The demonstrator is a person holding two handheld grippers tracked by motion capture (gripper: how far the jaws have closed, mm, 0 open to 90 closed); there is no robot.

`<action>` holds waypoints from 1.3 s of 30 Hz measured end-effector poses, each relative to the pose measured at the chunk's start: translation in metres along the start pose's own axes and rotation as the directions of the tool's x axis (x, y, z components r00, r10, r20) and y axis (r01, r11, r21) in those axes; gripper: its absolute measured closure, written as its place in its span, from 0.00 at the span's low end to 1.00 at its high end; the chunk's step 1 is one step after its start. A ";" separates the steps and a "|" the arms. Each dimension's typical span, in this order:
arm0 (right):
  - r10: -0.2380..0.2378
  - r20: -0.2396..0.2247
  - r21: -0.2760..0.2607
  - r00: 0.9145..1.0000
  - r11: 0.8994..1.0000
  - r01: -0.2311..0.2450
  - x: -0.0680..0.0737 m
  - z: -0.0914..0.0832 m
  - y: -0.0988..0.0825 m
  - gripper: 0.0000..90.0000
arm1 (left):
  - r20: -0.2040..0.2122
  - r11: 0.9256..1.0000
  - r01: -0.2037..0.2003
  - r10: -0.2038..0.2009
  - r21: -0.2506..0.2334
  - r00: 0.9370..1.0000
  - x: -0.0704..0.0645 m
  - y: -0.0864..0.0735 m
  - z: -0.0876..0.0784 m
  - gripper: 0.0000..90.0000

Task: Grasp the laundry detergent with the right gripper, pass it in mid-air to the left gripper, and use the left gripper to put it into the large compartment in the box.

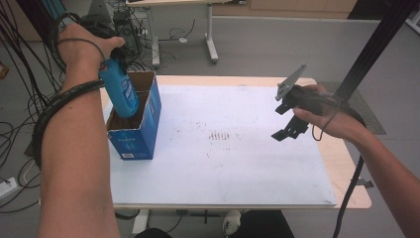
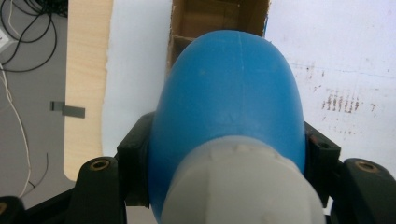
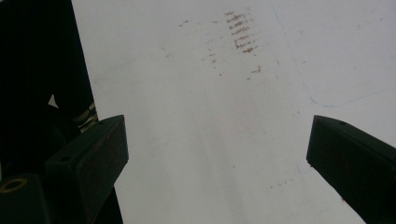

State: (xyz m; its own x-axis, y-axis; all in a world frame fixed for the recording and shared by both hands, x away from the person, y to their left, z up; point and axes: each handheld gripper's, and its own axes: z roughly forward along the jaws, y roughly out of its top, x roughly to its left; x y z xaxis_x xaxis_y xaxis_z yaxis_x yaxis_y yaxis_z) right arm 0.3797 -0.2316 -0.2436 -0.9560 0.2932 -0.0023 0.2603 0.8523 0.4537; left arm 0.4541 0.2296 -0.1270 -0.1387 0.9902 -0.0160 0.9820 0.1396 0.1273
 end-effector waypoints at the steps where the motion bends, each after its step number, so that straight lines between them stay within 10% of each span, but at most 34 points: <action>1: 0.000 0.001 0.000 1.000 1.000 0.000 0.000 0.001 0.000 0.06 | 0.002 1.000 -0.002 0.002 -0.002 1.000 0.000 0.000 0.003 0.41; 39: 0.021 -0.006 0.000 1.000 1.000 -0.021 -0.003 0.012 -0.011 0.06 | -0.011 0.998 -0.063 0.063 0.008 0.998 -0.005 -0.015 0.113 0.41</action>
State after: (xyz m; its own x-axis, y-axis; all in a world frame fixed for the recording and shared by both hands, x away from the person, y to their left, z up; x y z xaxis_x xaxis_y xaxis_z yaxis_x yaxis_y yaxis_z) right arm 0.3818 -0.2366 -0.2591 -0.9513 0.3080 0.0128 0.2801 0.8463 0.4532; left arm 0.4550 0.2227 -0.2410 -0.0778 0.9970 0.0029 0.9897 0.0769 0.1206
